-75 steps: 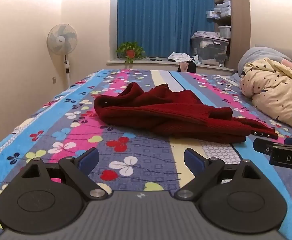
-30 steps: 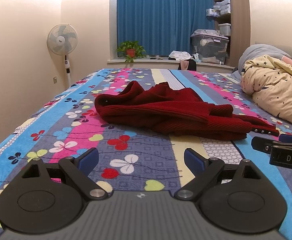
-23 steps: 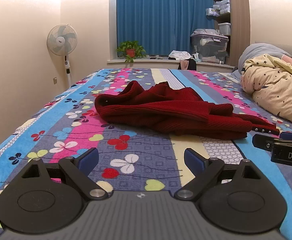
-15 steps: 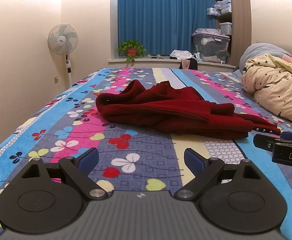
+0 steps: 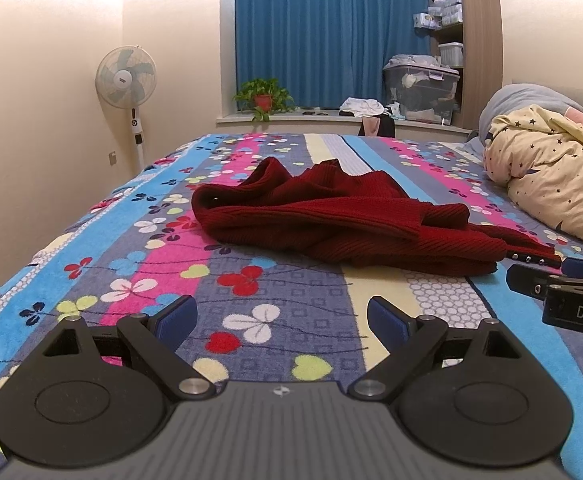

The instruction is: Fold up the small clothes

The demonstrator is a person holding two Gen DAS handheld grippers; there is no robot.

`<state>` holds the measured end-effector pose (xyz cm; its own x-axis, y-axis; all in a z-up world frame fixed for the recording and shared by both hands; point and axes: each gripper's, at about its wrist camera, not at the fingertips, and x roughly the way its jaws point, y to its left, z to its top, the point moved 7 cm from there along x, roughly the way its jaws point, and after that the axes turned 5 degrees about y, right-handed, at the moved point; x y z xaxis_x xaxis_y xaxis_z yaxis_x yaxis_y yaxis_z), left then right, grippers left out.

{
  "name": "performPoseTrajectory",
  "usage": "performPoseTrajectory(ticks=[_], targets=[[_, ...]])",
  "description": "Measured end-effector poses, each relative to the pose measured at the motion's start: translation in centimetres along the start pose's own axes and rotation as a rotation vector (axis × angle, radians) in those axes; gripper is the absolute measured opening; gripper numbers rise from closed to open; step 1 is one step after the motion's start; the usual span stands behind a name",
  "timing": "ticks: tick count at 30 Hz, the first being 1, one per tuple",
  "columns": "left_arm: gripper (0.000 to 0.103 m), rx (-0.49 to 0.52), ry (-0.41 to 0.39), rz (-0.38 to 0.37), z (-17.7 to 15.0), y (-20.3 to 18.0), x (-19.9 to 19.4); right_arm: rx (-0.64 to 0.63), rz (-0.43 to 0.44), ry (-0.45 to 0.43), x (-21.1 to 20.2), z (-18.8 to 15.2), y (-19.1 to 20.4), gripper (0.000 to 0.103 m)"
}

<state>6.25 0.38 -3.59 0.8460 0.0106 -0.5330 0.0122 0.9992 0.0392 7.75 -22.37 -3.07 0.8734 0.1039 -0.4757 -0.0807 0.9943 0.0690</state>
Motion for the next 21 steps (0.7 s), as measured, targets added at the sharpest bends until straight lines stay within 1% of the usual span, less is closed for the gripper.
performPoseTrajectory(ticks=[5, 7, 9, 10, 12, 13, 15, 19, 20, 21], targets=[[0.095, 0.002, 0.001, 0.000, 0.0, 0.1, 0.0, -0.004, 0.019, -0.001, -0.1, 0.1, 0.2, 0.083], [0.095, 0.004, 0.000, 0.001, -0.1, 0.1, 0.0, -0.007, 0.036, -0.006, -0.2, 0.3, 0.4, 0.076], [0.095, 0.006, -0.001, 0.003, -0.2, 0.1, 0.1, -0.011, 0.045, -0.009, -0.3, 0.4, 0.7, 0.064], [0.095, 0.007, -0.001, 0.005, -0.2, 0.1, 0.1, -0.007, 0.052, -0.011, -0.3, 0.5, 0.7, 0.059], [0.095, 0.012, -0.003, 0.009, -0.4, 0.2, 0.1, 0.002, 0.066, -0.013, -0.2, 0.6, 0.7, 0.037], [0.095, 0.017, -0.003, 0.012, -0.5, 0.3, 0.1, 0.007, 0.071, -0.015, -0.2, 0.8, 0.7, 0.034], [0.092, 0.030, -0.003, 0.024, -0.7, 0.2, 0.2, 0.020, 0.079, -0.024, -0.2, 1.1, 0.6, 0.033], [0.079, 0.047, 0.003, 0.043, -1.0, 0.4, 0.5, 0.058, 0.093, -0.029, -0.1, 1.8, -0.1, 0.033], [0.075, 0.050, 0.011, 0.051, -1.0, 0.4, 0.7, 0.071, 0.093, -0.029, 0.0, 1.8, -0.4, 0.034], [0.073, 0.055, 0.019, 0.059, -0.9, 0.4, 0.9, 0.082, 0.084, -0.031, 0.0, 1.9, -0.7, 0.036]])
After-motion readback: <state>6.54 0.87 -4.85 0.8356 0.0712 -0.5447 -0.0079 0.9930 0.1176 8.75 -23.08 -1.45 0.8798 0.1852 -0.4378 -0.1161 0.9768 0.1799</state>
